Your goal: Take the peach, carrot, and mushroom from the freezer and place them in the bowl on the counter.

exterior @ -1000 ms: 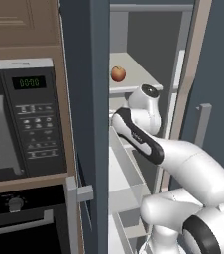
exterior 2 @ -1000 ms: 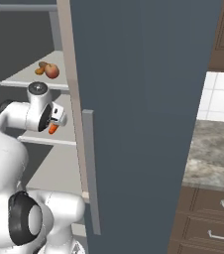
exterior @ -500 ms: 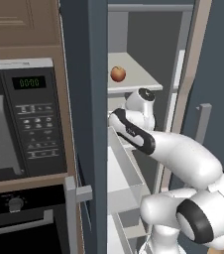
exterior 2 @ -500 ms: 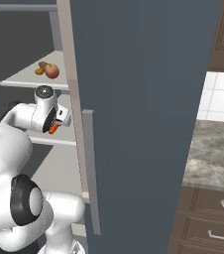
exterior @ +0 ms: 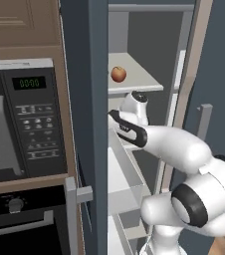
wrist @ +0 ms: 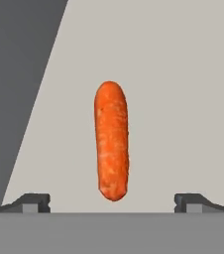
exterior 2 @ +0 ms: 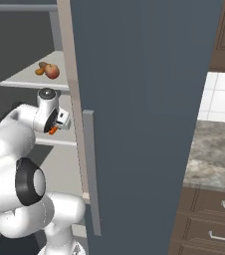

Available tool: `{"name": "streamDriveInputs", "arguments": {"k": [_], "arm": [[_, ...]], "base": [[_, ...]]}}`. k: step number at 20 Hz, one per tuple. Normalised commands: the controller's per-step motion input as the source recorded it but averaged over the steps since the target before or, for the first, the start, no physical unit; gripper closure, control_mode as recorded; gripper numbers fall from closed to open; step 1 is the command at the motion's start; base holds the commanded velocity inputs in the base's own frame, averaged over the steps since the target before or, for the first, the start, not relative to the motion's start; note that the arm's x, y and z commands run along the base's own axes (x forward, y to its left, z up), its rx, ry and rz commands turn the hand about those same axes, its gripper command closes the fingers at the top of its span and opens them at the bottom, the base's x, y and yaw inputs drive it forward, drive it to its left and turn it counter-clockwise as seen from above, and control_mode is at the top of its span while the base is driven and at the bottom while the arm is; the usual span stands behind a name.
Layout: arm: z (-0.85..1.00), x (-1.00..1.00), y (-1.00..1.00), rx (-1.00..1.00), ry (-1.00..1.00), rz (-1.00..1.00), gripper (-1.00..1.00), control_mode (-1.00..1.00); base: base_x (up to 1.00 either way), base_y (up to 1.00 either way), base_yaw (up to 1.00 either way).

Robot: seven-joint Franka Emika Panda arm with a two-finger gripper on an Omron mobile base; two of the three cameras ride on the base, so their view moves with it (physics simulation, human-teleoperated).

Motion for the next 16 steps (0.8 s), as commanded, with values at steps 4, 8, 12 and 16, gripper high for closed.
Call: {"name": "streamDriveInputs", "arguments": {"k": [4,8,12,16], "arm": [[-0.44,0.31,0.13,0.00,0.00,0.00,-1.00,-1.00],[-0.45,0.48,0.17,0.00,0.04,0.00,-1.00,-1.00],[-0.48,0.42,0.18,0.00,0.05,0.00,1.00,-1.00],[0.00,0.00,0.00,0.00,0.00,0.00,1.00,-1.00]], "base": [[0.00,0.00,0.00],[0.00,0.00,0.00],[0.00,0.00,0.00],[0.00,0.00,0.00]]}}
